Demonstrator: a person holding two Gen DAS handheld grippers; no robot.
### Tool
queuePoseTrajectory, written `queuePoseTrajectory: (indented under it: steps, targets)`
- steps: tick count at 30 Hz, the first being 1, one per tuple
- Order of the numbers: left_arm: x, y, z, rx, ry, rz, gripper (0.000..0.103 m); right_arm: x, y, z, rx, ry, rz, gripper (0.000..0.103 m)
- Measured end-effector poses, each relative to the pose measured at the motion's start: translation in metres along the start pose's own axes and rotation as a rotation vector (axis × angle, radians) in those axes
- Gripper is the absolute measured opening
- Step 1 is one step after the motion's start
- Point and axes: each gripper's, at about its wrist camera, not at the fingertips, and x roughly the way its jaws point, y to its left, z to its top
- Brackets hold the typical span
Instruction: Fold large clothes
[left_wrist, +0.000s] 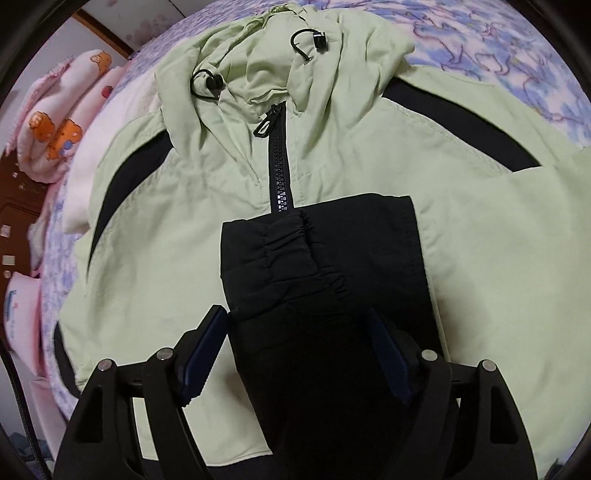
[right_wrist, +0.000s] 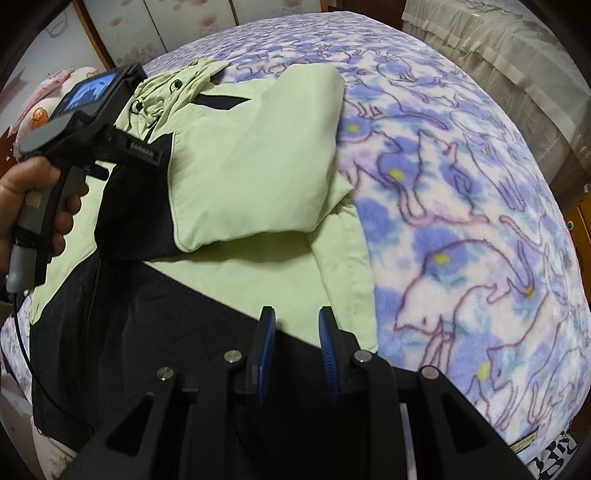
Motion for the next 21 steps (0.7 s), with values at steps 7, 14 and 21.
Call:
queuePoseTrajectory:
  steps: [7,14,21]
  targets:
    - [-0.002,0.065,-0.009,-0.071,0.009,-0.278,0.02,0.015,-0.016,0.018,-0.049,-0.06,-0.055,0.024]
    - [-0.004,0.163,-0.034,-0.187,-0.134,-0.647,0.019,0.035,-0.008,0.036,-0.195,-0.089,-0.08,0.031]
    - [0.049,0.224,-0.072,-0.377,-0.068,-0.703,0.034,0.034,-0.004,0.036,-0.216,-0.096,-0.013,0.041]
